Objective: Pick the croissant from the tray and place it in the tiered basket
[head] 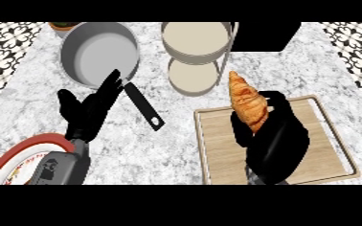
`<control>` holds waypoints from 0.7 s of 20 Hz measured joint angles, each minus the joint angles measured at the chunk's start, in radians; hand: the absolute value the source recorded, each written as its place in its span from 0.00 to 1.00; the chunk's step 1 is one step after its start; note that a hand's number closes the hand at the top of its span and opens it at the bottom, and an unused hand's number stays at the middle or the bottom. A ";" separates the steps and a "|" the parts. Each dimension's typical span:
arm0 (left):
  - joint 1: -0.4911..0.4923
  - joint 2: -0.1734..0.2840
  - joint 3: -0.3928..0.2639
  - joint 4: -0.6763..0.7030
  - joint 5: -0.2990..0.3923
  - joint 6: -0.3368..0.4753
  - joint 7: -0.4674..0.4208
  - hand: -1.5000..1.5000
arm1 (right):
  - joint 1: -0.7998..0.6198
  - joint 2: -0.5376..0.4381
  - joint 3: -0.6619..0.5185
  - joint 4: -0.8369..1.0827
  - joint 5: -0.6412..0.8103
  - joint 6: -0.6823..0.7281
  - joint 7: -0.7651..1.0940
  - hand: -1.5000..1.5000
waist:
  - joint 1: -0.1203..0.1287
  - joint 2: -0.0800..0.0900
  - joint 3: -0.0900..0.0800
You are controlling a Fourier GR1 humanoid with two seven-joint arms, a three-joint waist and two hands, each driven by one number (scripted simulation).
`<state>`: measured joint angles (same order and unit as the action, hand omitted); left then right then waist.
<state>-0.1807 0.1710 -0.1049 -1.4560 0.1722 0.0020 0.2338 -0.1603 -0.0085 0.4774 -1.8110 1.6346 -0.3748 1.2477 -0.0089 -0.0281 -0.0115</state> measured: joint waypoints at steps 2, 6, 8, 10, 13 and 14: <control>-0.002 -0.004 -0.005 0.003 -0.001 -0.001 0.003 0.50 | -0.037 0.000 0.003 -0.018 0.030 0.040 0.009 1.00 | 0.004 0.003 0.000; -0.009 -0.010 -0.014 0.001 -0.001 -0.006 0.005 0.50 | -0.116 -0.001 -0.018 -0.034 0.051 0.123 0.017 1.00 | 0.019 0.009 0.001; -0.011 -0.012 -0.016 0.000 -0.002 -0.007 0.004 0.50 | -0.157 -0.001 -0.037 -0.037 0.050 0.165 0.017 1.00 | 0.027 0.012 0.001; -0.016 -0.014 -0.020 0.003 -0.003 -0.010 -0.001 0.50 | -0.204 -0.001 -0.063 -0.029 0.044 0.201 0.014 1.00 | 0.036 0.016 0.002; -0.016 -0.018 -0.025 0.004 -0.004 -0.014 -0.002 0.50 | -0.287 0.000 -0.124 -0.021 0.029 0.252 0.009 1.00 | 0.049 0.019 0.003; -0.015 -0.018 -0.027 0.003 -0.003 -0.016 -0.002 0.50 | -0.317 0.000 -0.149 -0.012 0.025 0.268 0.007 1.00 | 0.055 0.020 0.004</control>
<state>-0.1958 0.1531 -0.1318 -1.4532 0.1689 -0.0143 0.2323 -0.4774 -0.0085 0.3281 -1.8231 1.6600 -0.1071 1.2547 0.0464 -0.0079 -0.0080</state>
